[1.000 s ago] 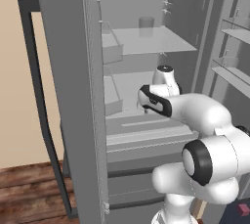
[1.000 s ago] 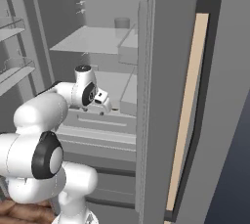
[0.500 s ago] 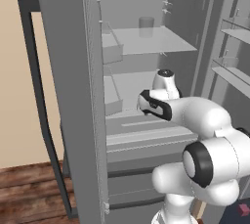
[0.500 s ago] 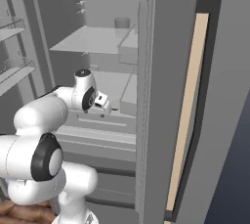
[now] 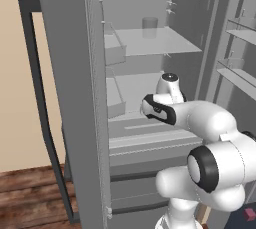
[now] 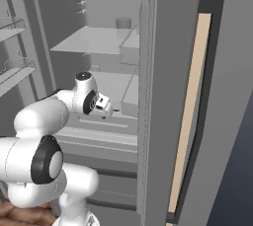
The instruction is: Fully open the fridge drawer.
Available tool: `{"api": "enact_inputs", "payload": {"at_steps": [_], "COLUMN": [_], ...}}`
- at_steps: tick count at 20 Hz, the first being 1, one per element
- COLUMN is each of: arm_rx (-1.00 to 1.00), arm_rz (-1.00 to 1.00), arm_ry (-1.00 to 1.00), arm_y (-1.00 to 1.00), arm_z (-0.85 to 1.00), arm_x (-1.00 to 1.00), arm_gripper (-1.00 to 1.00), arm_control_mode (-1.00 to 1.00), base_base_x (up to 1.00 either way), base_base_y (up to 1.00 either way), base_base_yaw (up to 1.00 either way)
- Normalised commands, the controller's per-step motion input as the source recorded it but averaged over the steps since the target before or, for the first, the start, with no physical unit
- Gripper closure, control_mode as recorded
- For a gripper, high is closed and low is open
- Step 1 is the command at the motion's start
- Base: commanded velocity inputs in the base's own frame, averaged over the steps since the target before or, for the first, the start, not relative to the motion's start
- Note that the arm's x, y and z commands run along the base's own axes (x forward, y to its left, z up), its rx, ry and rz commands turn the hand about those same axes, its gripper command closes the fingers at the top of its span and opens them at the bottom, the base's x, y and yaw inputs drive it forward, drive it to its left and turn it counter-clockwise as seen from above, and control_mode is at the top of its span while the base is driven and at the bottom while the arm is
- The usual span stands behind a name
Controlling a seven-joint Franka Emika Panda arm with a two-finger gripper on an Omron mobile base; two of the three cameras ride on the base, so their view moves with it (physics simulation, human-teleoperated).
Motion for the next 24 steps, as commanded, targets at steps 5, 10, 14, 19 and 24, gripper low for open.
{"api": "enact_inputs", "payload": {"at_steps": [5,10,14,19,24], "arm_rx": [0.00,0.00,0.00,0.00,0.00], "arm_rz": [0.00,0.00,0.00,0.00,0.00], "arm_ry": [0.00,0.00,0.00,0.00,0.00], "arm_y": [0.00,0.00,0.01,0.03,0.00], "arm_z": [0.00,0.01,0.04,0.02,0.00], "arm_x": [0.07,0.15,0.27,0.24,0.07], "arm_gripper": [-1.00,-1.00,-1.00,-1.00,-1.00], "arm_control_mode": [-1.00,-1.00,-1.00,-1.00,-1.00], "base_base_x": [0.00,0.00,0.00,0.00,0.00], "base_base_y": [0.00,0.00,0.00,0.00,0.00], "base_base_yaw": [0.00,0.00,0.00,0.00,0.00]}}
